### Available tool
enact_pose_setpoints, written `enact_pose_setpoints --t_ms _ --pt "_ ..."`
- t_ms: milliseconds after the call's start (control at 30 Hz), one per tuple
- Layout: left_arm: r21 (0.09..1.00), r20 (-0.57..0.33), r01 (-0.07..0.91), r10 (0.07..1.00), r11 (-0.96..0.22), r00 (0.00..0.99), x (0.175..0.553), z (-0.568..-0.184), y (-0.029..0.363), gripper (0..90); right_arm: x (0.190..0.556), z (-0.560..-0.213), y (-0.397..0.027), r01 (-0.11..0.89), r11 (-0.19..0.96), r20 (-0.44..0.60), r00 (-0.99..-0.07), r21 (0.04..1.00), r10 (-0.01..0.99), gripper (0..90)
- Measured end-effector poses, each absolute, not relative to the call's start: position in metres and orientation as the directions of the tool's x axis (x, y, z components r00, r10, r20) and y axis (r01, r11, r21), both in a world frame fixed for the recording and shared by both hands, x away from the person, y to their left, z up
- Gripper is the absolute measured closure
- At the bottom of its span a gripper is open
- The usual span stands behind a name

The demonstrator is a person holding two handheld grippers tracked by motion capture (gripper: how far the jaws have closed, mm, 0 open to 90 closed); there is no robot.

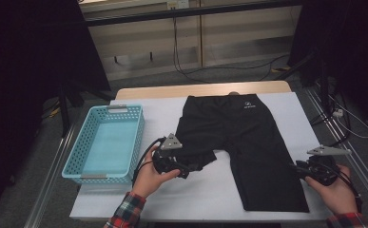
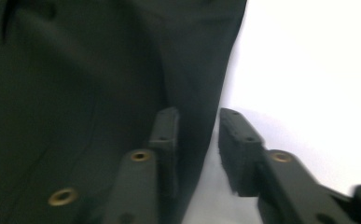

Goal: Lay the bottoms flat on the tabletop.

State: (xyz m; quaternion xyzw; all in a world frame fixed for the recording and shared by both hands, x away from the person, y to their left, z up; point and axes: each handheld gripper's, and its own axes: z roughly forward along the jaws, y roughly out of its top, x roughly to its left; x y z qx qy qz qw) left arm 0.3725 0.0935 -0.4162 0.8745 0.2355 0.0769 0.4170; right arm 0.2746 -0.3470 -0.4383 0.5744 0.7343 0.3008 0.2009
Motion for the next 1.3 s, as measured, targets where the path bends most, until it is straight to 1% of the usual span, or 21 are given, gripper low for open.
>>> enact_pose_setpoints --t_ms 100,200,300,400,433,500,533,567,667,733,1000,1033,1067,1167,1233,1300 --pt "0.767 -0.063 0.348 0.476 -0.54 0.877 0.372 -0.416 0.093 5.4 0.285 -0.436 -0.345 0.709 0.156 0.035 -0.247 0.688 0.968 60.4" --pt "0.767 -0.063 0.347 0.475 -0.54 0.878 0.372 -0.416 0.092 5.4 0.3 -0.438 -0.344 0.702 0.139 0.035 -0.228 0.698 0.973 60.4" --pt "0.762 -0.064 0.35 0.475 -0.544 0.878 0.372 -0.417 0.092 5.4 0.314 -0.441 -0.344 0.707 0.112 0.061 -0.215 0.699 0.975 62.1" --pt "0.764 -0.064 0.348 0.473 -0.543 0.879 0.372 -0.417 0.093 5.4 0.33 -0.445 -0.346 0.715 0.093 0.06 -0.186 0.692 0.981 68.5" --pt "0.766 -0.066 0.348 0.473 -0.54 0.878 0.372 -0.417 0.094 5.4 0.334 -0.447 -0.346 0.726 0.089 0.074 -0.189 0.682 0.979 75.2" --pt "0.763 -0.065 0.352 0.477 -0.543 0.877 0.372 -0.417 0.095 5.4 0.337 -0.449 -0.345 0.73 0.101 0.063 -0.194 0.676 0.979 84.6" --pt "0.767 -0.067 0.351 0.477 -0.537 0.876 0.373 -0.418 0.096 5.4 0.337 -0.449 -0.345 0.734 0.111 0.072 -0.213 0.67 0.974 90.0" --pt "0.764 -0.067 0.354 0.48 -0.539 0.875 0.372 -0.418 0.096 5.4 0.337 -0.449 -0.346 0.737 0.099 0.085 -0.208 0.668 0.974 90.0" --pt "0.764 -0.068 0.357 0.483 -0.538 0.873 0.372 -0.418 0.098 5.4 0.336 -0.448 -0.349 0.738 0.101 0.063 -0.191 0.668 0.98 90.0" --pt "0.767 -0.065 0.354 0.485 -0.535 0.872 0.372 -0.417 0.098 5.4 0.335 -0.447 -0.35 0.735 0.114 0.041 -0.19 0.669 0.981 90.0" --pt "0.761 -0.067 0.358 0.483 -0.541 0.873 0.372 -0.418 0.099 5.4 0.33 -0.448 -0.353 0.729 0.119 0.041 -0.197 0.674 0.979 90.0" --pt "0.761 -0.067 0.357 0.483 -0.541 0.873 0.372 -0.418 0.099 5.4 0.329 -0.448 -0.353 0.727 0.121 0.041 -0.202 0.676 0.979 87.6" --pt "0.762 -0.068 0.359 0.484 -0.54 0.872 0.372 -0.418 0.099 5.4 0.328 -0.448 -0.352 0.721 0.125 0.035 -0.202 0.682 0.979 81.7" --pt "0.762 -0.068 0.36 0.487 -0.538 0.871 0.372 -0.418 0.099 5.4 0.325 -0.444 -0.348 0.696 0.143 0.015 -0.216 0.703 0.976 68.3" --pt "0.763 -0.067 0.359 0.486 -0.538 0.871 0.372 -0.418 0.099 5.4 0.323 -0.439 -0.343 0.677 0.163 -0.009 -0.225 0.717 0.974 61.6" --pt "0.761 -0.068 0.361 0.487 -0.539 0.871 0.372 -0.419 0.099 5.4 0.322 -0.435 -0.335 0.658 0.174 -0.001 -0.254 0.732 0.967 58.1"
